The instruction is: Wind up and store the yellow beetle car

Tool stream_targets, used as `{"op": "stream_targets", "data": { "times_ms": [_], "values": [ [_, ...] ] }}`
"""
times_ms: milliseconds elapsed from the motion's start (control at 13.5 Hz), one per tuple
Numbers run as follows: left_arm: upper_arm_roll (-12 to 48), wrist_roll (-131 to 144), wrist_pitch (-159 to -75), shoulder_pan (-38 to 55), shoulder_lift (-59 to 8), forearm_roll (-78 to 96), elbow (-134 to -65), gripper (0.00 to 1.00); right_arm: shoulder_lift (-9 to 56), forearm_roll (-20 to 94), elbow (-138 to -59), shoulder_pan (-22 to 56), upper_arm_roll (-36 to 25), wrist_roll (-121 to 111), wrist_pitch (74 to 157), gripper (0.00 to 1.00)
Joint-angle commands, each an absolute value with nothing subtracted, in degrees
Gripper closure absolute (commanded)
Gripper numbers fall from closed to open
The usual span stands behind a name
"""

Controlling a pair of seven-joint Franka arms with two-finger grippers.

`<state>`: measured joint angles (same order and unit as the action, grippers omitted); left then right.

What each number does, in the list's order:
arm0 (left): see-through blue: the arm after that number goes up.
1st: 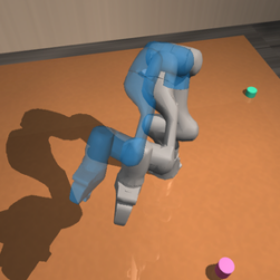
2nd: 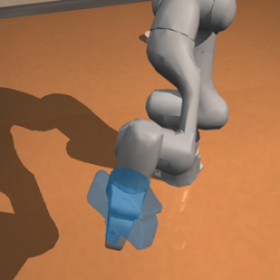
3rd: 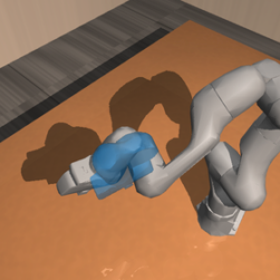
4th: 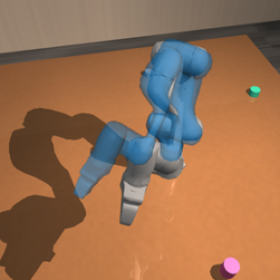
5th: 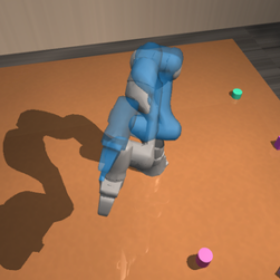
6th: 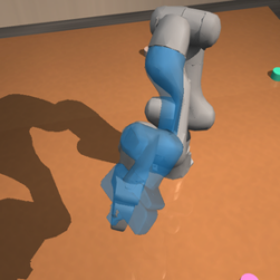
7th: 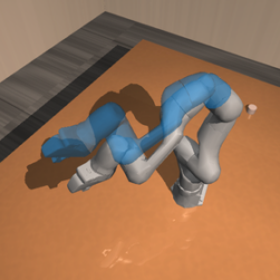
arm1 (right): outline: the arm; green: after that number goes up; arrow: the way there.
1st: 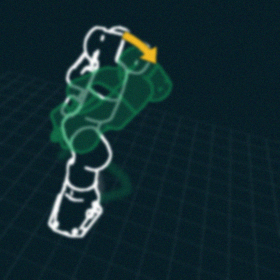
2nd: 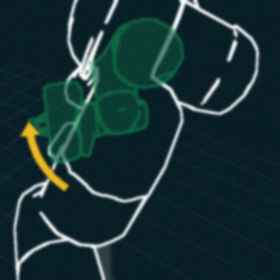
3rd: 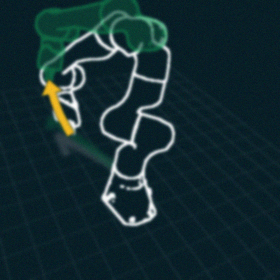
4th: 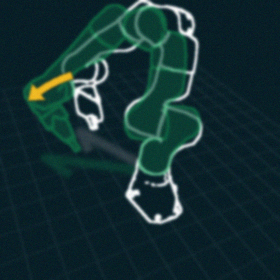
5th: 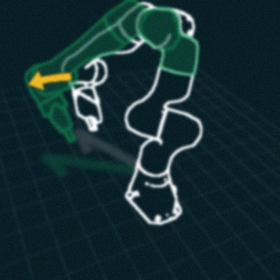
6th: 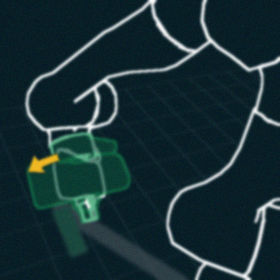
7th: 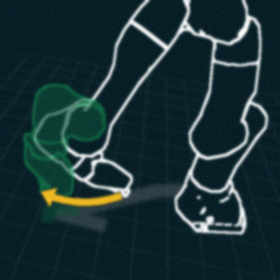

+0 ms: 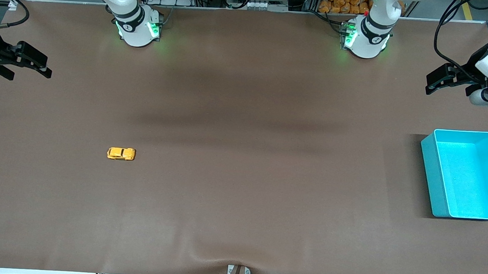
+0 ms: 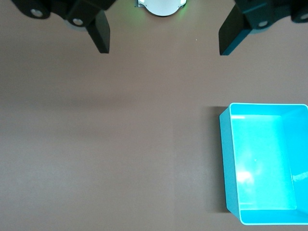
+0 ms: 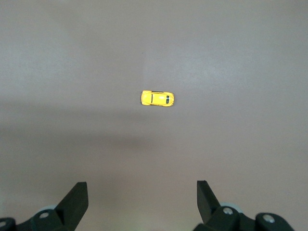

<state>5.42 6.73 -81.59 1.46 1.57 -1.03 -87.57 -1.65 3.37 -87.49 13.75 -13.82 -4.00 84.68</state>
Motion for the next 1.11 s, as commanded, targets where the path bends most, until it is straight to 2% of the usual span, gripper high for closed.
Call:
{"op": "stream_targets", "data": {
  "times_ms": [0, 296, 1037],
  "values": [
    [5.54, 6.24, -81.65, 1.14, 2.20, -0.26, -87.45, 0.00, -1.67, 2.46, -86.13, 13.19, -14.41, -3.52, 83.50, 0.00],
    [5.71, 6.24, -81.65, 1.23, 2.20, -0.18, -87.45, 0.00, -1.85, -0.26, -85.25, 12.40, -14.59, -3.60, 81.56, 0.00],
    [5.54, 6.24, -81.65, 1.14, 2.20, -0.09, -87.45, 0.00, -1.06, -0.62, -84.73, 12.56, -13.80, -9.82, 82.52, 0.00]
  ]
}}
